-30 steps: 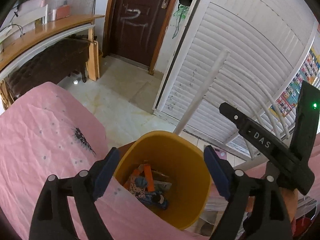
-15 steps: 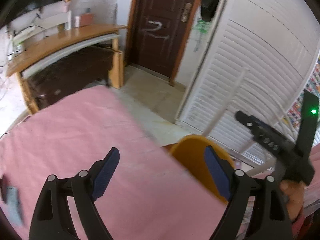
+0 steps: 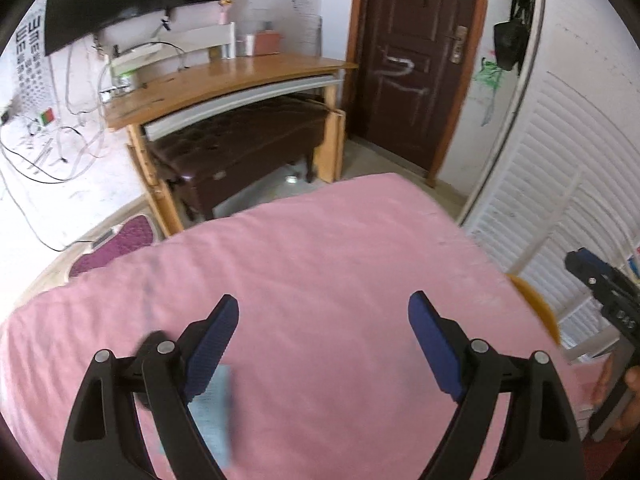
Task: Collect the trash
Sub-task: 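Move both open tools back toward the table, then grasp the dark round sponge with the left tool while the right tool grasps the light blue printed card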
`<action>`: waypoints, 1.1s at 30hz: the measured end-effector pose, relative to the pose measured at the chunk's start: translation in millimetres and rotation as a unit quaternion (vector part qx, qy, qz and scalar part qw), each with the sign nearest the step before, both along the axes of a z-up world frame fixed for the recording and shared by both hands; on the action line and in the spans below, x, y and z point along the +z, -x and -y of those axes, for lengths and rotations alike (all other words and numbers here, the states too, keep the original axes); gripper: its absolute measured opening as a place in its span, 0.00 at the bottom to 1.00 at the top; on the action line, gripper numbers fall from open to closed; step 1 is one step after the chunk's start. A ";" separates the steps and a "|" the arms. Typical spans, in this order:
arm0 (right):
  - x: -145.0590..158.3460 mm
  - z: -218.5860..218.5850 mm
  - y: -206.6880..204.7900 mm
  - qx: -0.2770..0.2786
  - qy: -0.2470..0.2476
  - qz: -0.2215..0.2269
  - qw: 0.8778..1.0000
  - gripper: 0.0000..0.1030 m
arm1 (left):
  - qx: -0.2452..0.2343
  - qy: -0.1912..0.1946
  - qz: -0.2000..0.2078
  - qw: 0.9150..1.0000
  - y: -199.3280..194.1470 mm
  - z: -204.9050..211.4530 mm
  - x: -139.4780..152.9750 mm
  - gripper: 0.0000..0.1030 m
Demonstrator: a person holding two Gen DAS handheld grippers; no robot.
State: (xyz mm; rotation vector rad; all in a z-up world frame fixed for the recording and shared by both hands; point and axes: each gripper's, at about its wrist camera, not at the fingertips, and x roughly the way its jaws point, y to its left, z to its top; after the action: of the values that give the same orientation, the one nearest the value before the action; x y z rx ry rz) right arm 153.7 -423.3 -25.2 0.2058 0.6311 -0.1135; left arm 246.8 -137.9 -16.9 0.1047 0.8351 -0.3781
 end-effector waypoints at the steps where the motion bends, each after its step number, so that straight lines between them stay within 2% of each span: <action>1: -0.2 -5.3 0.0 0.009 -0.001 0.000 1.000 0.63 | 0.005 -0.002 0.002 1.000 -0.8 -8.2 0.1 0.80; 11: 2.7 -63.8 -2.9 0.097 0.002 -0.001 0.995 0.63 | 0.054 -0.006 -0.021 0.998 -22.5 -63.0 -10.9 0.80; 12: 3.0 -69.2 -2.8 0.104 0.003 -0.001 0.995 0.64 | 0.058 -0.005 -0.025 0.998 -23.2 -66.4 -12.4 0.80; 13: 3.0 -72.3 -2.5 0.109 0.002 -0.001 0.994 0.71 | 0.062 -0.004 -0.030 0.998 -25.4 -69.4 -14.2 0.80; 14: 3.3 -76.6 -2.1 0.116 0.003 0.000 0.993 0.74 | 0.067 0.000 -0.038 0.997 -27.3 -73.6 -16.4 0.80; 19: 5.5 -89.2 -1.4 0.136 0.001 0.000 0.991 0.76 | 0.089 0.001 -0.058 0.994 -30.9 -87.3 -26.7 0.80; 21: 6.9 -92.1 -2.7 0.147 -0.005 -0.001 0.989 0.76 | 0.095 -0.001 -0.067 0.993 -32.2 -91.9 -31.3 0.74; 23: 7.1 -99.0 -4.9 0.158 -0.008 -0.003 0.987 0.76 | 0.100 -0.004 -0.077 0.992 -32.4 -94.9 -35.1 0.55; 24: 6.5 -101.0 -4.7 0.162 -0.007 -0.004 0.987 0.76 | 0.104 -0.007 -0.078 0.992 -32.2 -97.2 -37.0 0.52; 28: 4.6 -122.7 -8.6 0.183 -0.003 -0.011 0.983 0.76 | 0.112 -0.008 -0.072 0.991 -28.8 -107.3 -36.8 0.19; 29: 4.9 -130.8 -10.5 0.193 -0.003 -0.013 0.981 0.76 | 0.116 -0.003 -0.073 0.991 -28.4 -112.9 -36.9 0.14; 33: 5.2 -160.1 -17.0 0.221 0.004 -0.018 0.975 0.76 | 0.123 0.008 -0.070 0.990 -25.4 -125.9 -38.3 0.11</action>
State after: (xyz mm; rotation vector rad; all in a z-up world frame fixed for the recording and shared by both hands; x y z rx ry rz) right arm 170.8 -263.2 -20.0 0.0510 0.6989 0.3096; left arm 272.2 -12.1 -55.2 -0.0412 0.9719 -0.1608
